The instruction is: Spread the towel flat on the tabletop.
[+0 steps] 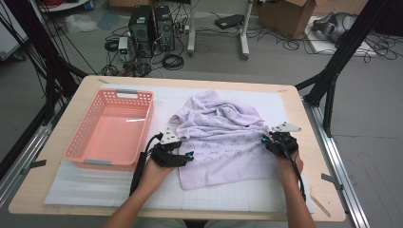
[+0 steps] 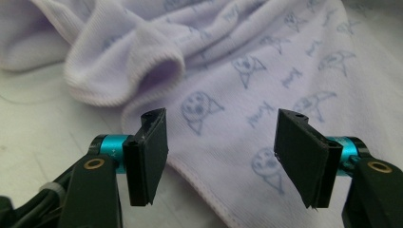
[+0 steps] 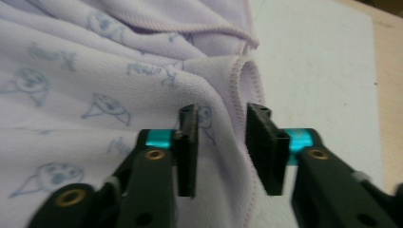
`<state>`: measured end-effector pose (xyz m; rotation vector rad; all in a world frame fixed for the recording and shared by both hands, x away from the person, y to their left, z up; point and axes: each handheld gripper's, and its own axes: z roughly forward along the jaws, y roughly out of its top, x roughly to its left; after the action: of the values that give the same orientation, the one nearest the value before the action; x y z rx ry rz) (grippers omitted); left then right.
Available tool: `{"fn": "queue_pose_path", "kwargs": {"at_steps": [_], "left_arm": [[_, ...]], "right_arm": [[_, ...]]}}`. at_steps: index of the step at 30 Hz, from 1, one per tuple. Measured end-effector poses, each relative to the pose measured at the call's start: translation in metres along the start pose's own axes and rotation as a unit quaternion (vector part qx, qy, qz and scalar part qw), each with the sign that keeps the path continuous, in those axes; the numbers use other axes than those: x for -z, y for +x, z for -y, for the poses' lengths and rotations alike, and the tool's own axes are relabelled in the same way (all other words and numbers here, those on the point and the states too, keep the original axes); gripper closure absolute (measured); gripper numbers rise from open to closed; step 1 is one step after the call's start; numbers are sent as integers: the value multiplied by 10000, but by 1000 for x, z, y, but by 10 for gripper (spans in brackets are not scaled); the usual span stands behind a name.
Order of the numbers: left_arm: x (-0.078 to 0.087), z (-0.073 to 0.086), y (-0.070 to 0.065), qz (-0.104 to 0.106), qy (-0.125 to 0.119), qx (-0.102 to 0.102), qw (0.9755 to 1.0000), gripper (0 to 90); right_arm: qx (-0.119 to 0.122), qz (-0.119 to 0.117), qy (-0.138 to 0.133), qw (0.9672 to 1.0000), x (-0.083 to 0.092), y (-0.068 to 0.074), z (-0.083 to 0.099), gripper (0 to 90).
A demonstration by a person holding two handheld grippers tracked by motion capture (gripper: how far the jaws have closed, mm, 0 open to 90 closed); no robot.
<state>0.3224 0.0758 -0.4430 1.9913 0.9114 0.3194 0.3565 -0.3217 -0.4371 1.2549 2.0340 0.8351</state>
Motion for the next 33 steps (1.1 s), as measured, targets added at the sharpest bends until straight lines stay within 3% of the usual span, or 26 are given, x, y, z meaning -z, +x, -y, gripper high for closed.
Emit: {"fn": "queue_pose_path", "kwargs": {"at_steps": [4, 7, 9, 11, 12, 14, 17, 23, 26, 31, 33], "left_arm": [[-3, 8, -3, 92, 179, -15, 9998, 363], [-4, 8, -8, -52, 240, -213, 9995, 385], [-4, 8, -11, -222, 267, -526, 9980, 502], [-1, 8, -10, -169, 313, -509, 9981, 767], [0, 8, -8, -127, 320, -464, 9983, 855], [2, 7, -5, -204, 338, -378, 9985, 869], [6, 8, 0, -434, 340, -316, 9980, 873], [13, 8, 11, -793, 268, -177, 9963, 874], [13, 9, 13, -837, 195, -140, 9962, 860], [11, 14, 15, -736, 161, 134, 9971, 519], [12, 16, 14, -680, 153, 145, 9975, 469]], "right_arm": [[-155, -195, -243, 9994, 22, -3, 8, 559], [-75, -436, -253, 9987, 34, -3, 17, 539], [-81, -598, -213, 9979, 40, 0, 23, 530], [-90, -711, -258, 9971, 44, 2, 29, 528], [-98, -787, -243, 9966, 44, 3, 31, 528], [-12, -837, -192, 9963, 46, 5, 33, 528], [40, -923, -167, 9956, 47, 7, 35, 528], [-86, -1018, -55, 9947, 56, 6, 43, 527], [-85, -1077, 40, 9941, 58, 10, 47, 523], [2, -1144, 233, 9932, 52, 16, 49, 521], [-43, -1165, 236, 9929, 51, 16, 50, 515]]}}
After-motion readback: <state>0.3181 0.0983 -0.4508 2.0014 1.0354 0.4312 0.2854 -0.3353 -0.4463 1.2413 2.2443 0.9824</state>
